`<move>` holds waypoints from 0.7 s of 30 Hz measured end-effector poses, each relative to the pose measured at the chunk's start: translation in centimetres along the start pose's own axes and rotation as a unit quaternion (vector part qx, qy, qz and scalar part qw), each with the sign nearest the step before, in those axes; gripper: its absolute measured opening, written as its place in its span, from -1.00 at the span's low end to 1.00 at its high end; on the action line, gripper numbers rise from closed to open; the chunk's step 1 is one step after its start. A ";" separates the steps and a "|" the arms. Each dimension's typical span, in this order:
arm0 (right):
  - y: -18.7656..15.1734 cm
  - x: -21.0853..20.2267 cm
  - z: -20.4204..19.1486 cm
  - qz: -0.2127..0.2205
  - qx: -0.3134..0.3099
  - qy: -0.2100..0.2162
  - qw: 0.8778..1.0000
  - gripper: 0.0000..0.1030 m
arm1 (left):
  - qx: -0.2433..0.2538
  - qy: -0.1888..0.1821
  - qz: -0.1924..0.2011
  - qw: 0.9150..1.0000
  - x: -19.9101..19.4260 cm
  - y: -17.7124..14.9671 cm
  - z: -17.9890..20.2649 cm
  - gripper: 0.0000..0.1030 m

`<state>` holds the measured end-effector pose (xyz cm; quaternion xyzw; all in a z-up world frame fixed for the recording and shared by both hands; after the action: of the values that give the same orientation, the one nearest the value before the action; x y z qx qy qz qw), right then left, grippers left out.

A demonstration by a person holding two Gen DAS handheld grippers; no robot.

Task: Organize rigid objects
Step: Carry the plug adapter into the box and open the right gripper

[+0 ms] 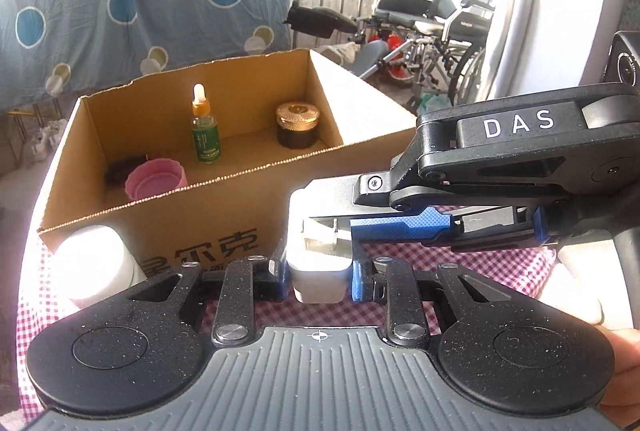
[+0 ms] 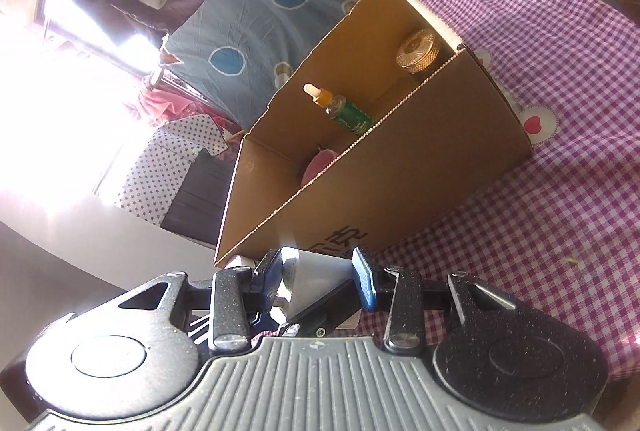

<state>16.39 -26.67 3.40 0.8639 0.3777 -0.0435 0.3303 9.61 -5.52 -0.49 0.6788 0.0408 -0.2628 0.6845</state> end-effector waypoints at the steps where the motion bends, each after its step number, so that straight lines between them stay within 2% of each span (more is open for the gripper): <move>1: 0.6 0.0 -0.8 0.006 -0.010 0.008 1.000 -0.19 | 0.002 0.003 0.011 1.000 -0.3 0.9 -0.1 -0.49; 4: 2.4 0.4 -3.1 0.019 -0.038 0.025 0.999 -0.19 | 0.003 0.011 0.033 0.999 -0.4 3.4 -0.8 -0.49; 9: 5.8 3.0 -5.2 0.021 -0.073 0.035 0.996 -0.19 | -0.004 0.023 0.042 0.999 1.7 6.8 -2.1 -0.49; 14: 8.2 8.2 -5.0 -0.017 -0.098 0.008 0.995 -0.18 | -0.069 0.022 -0.002 0.997 6.3 8.2 -4.9 -0.49; 21: 9.5 15.4 -1.6 -0.105 -0.081 -0.036 0.991 -0.18 | -0.115 0.049 -0.080 0.989 11.7 6.7 -6.9 -0.49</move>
<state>33.51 -20.80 4.71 0.7877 0.4567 -0.0783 0.4060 24.55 -2.88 0.29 0.6018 0.1581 -0.2766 0.7323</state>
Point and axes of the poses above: each gripper's, at about its wrist camera, not at the fingertips, and x roughly the way its jaws point, z to its right, y to its top, the point moved 2 cm from there along x, roughly the way its jaws point, and after that the axes turned 14 degrees about z, right-handed, at the moved point
